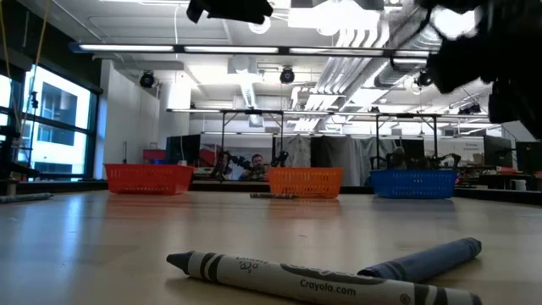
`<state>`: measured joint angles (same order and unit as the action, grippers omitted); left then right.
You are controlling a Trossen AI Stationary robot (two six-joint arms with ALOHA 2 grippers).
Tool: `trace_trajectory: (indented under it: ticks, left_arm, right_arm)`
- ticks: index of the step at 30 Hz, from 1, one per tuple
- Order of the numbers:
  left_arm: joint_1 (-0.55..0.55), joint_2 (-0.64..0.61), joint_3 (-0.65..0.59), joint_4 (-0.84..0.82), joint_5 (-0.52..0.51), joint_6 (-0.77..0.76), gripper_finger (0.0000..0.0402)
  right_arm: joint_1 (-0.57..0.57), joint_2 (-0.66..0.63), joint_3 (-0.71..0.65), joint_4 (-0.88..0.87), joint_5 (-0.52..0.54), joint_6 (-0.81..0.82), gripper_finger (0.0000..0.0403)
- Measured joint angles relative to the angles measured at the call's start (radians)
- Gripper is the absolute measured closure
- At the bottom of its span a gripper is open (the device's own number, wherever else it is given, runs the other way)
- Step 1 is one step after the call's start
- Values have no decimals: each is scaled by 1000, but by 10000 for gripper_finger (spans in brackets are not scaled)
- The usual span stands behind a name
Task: Sort crayons
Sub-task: Put the gray crayon into the red bin
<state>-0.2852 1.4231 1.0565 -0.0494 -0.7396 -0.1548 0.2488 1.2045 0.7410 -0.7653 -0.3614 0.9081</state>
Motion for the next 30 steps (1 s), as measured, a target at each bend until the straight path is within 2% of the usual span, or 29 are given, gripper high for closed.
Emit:
trace_trajectory:
  ticks: [6, 9, 13, 18, 21, 27, 30]
  left_arm:
    - [-12, 0, 0, -14, 26, -27, 286]
    - [-25, 0, 0, -14, 28, -19, 286]
    - [-47, 0, 0, -12, 29, -18, 286]
    - [-83, 0, 0, -13, 30, -27, 286]
    - [-117, 0, 0, -12, 33, -35, 286]
    - [-198, 0, 0, -11, 126, -91, 286]
    - [-234, 0, 0, -9, 133, -132, 286]
  right_arm:
    - [211, 68, 0, 369, 133, 77, 313]
    - [292, 151, 13, 433, 146, 88, 313]
    - [371, 291, 79, 398, 114, 78, 313]
    - [423, 434, 194, 354, 62, -29, 313]
    - [437, 501, 272, 304, 41, -113, 313]
    - [440, 606, 405, 86, 32, -236, 307]
    - [440, 645, 437, 73, 33, -258, 295]
